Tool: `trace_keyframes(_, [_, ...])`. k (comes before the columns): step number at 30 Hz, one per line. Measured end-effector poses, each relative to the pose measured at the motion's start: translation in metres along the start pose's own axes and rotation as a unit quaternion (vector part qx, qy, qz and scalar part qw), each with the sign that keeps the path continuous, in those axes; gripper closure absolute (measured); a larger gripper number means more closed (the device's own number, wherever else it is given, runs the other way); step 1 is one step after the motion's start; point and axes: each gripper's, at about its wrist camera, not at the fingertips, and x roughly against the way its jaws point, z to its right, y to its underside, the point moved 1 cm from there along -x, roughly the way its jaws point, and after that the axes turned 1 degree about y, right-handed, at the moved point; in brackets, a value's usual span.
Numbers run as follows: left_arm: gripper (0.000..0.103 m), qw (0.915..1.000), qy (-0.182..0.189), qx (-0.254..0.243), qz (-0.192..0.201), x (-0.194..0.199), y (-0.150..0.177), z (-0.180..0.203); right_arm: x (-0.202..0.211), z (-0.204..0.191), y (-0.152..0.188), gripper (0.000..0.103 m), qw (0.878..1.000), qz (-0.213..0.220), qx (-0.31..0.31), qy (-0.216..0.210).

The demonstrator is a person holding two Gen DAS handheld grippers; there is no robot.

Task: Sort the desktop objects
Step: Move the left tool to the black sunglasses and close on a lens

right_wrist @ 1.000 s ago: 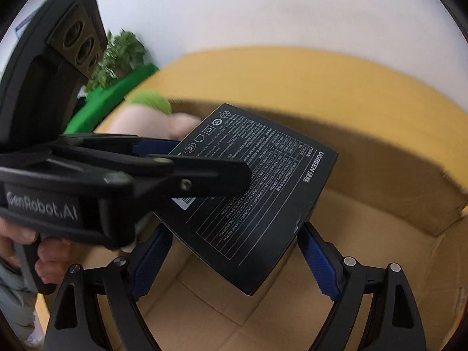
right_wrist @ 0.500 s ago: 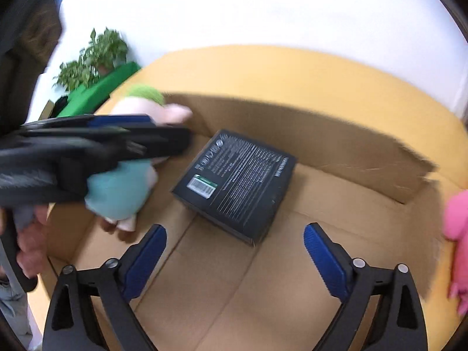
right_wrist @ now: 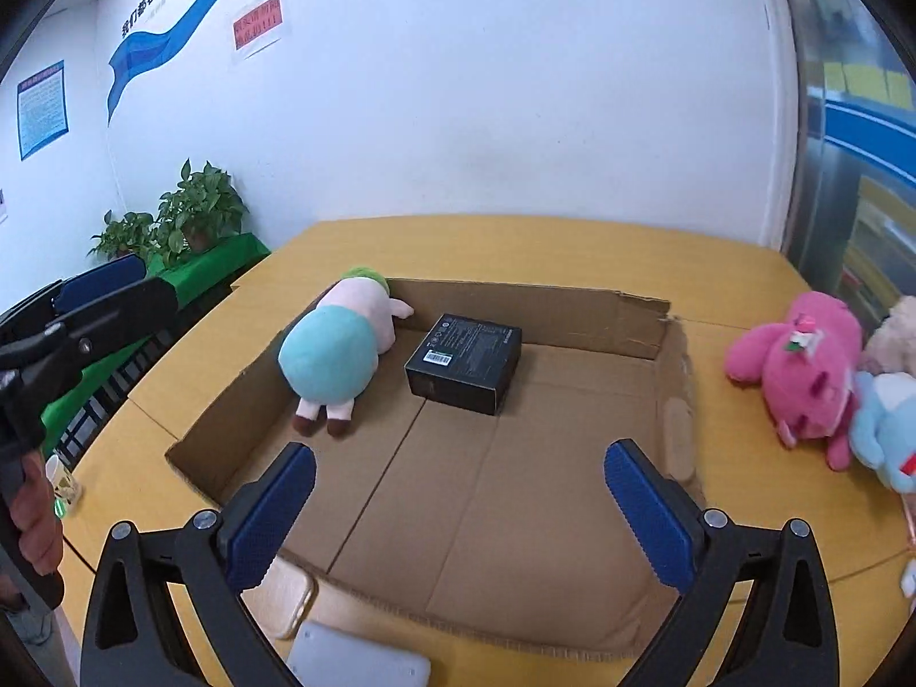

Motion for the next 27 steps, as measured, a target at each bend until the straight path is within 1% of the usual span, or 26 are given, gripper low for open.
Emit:
trace_keyframes(2, [0.024, 1.0, 0.007, -0.001, 0.001, 0.009, 0.004, 0.013, 0.013, -0.007, 0.004, 0.0, 1.0, 0.004, 0.0, 0.001])
trace_keyframes(4, [0.024, 0.9999, 0.015, 0.0, 0.0, 0.022, 0.01, 0.016, 0.025, -0.008, 0.017, 0.0, 1.0, 0.008, -0.004, 0.006])
trace_keyframes(7, [0.024, 0.9994, 0.031, -0.006, -0.012, 0.028, 0.025, 0.029, 0.04, 0.001, 0.038, 0.0, 1.0, 0.011, -0.021, 0.01])
trace_keyframes(10, [0.024, 0.9982, 0.049, -0.017, -0.03, 0.027, 0.048, 0.045, 0.053, 0.024, 0.068, 0.0, 0.998, -0.002, -0.059, 0.013])
trace_keyframes(12, [0.024, 0.9955, 0.077, -0.027, -0.049, 0.022, 0.066, 0.059, 0.058, 0.042, 0.09, 0.0, 0.996, -0.017, -0.084, 0.023])
trace_keyframes(14, [0.024, 0.9917, 0.098, -0.038, -0.074, 0.012, 0.084, 0.075, 0.06, 0.064, 0.115, 0.0, 0.991, -0.036, -0.124, 0.018])
trace_keyframes(15, [0.024, 0.9897, 0.107, -0.042, -0.086, 0.007, 0.092, 0.083, 0.059, 0.078, 0.131, 0.0, 0.987, -0.049, -0.154, 0.017])
trace_keyframes(17, [0.024, 0.9838, 0.128, -0.062, -0.108, -0.004, 0.109, 0.101, 0.056, 0.095, 0.15, 0.0, 0.979, -0.062, -0.194, 0.009])
trace_keyframes(19, [0.024, 0.9777, 0.15, -0.083, -0.121, -0.011, 0.122, 0.118, 0.055, 0.11, 0.169, 0.0, 0.972, -0.07, -0.225, 0.0])
trace_keyframes(21, [0.024, 0.9678, 0.18, -0.109, -0.138, -0.021, 0.133, 0.139, 0.055, 0.118, 0.181, 0.0, 0.969, -0.079, -0.234, 0.009])
trace_keyframes(23, [0.024, 0.9593, 0.201, -0.124, -0.155, -0.03, 0.141, 0.155, 0.056, 0.125, 0.188, 0.0, 0.966, -0.08, -0.248, 0.004])
trace_keyframes(26, [0.024, 0.9442, 0.224, -0.149, -0.19, -0.048, 0.156, 0.179, 0.057, 0.134, 0.195, 0.0, 0.962, -0.08, -0.26, 0.003])
trace_keyframes(27, [0.024, 0.9407, 0.228, -0.153, -0.199, -0.053, 0.16, 0.185, 0.057, 0.137, 0.198, 0.0, 0.961, -0.082, -0.265, 0.0])
